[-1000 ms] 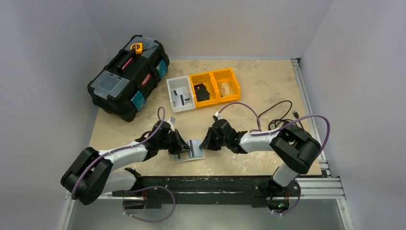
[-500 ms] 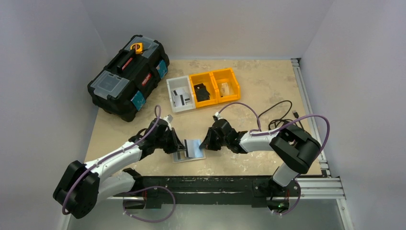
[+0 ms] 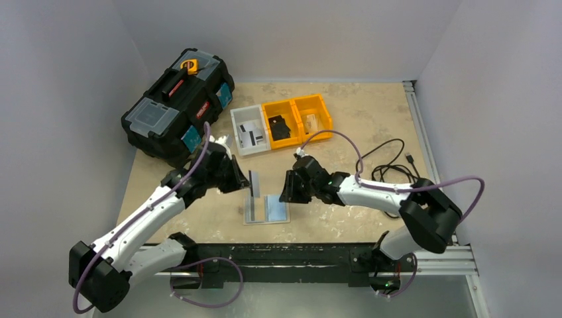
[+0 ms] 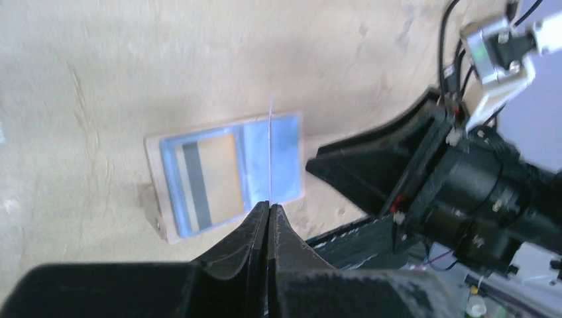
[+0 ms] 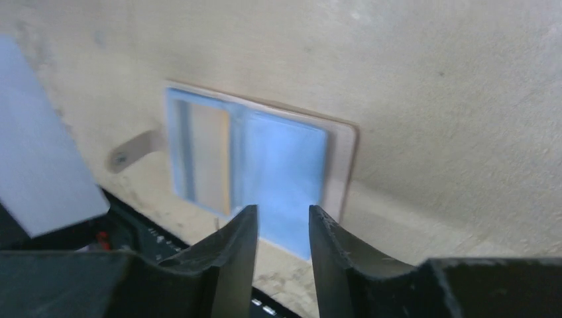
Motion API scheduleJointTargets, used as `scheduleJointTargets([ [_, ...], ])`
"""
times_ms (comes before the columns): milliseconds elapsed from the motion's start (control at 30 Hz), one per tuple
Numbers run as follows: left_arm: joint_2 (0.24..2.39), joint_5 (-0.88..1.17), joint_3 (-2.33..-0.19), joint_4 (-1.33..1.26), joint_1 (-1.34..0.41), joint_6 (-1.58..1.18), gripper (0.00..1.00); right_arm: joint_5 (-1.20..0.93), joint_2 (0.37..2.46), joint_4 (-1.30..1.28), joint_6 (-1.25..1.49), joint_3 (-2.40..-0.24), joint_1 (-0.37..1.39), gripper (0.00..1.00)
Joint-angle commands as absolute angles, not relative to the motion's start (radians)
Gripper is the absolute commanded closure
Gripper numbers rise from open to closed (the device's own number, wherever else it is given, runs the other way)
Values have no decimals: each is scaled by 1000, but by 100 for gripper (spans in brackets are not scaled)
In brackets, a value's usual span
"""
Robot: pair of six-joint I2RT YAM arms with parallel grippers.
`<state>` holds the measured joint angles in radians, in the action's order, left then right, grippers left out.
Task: Take the credit cards out of the card holder
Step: Place the credit card in the storage box.
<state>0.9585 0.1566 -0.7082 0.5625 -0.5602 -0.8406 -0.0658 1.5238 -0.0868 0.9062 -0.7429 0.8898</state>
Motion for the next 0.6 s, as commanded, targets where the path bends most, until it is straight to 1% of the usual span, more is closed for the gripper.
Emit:
scheduleJointTargets([
  [0, 1041, 66, -934, 634, -527, -749, 100, -16, 1381, -199, 833, -876, 891, 57],
  [133, 1199, 31, -1120, 666, -465, -701, 100, 55, 1290, -280, 821, -934, 890, 33],
  [167, 1248, 18, -1166, 683, -446, -685, 100, 77, 1270, -294, 821, -938, 890, 25],
  [233, 1338, 17, -1260, 688, -408, -658, 100, 119, 1235, -322, 822, -939, 890, 15],
  [300, 1413, 48, -1319, 655, -370, -635, 100, 156, 1205, -351, 824, -935, 890, 7],
  [367, 1490, 90, -1367, 619, -330, -621, 100, 176, 1177, -369, 828, -927, 890, 2],
  [400, 1519, 107, -1383, 598, -317, -616, 100, 182, 1164, -381, 829, -922, 890, 1],
  [567, 1658, 156, -1449, 542, -269, -573, 100, 225, 1108, -435, 833, -911, 890, 1],
])
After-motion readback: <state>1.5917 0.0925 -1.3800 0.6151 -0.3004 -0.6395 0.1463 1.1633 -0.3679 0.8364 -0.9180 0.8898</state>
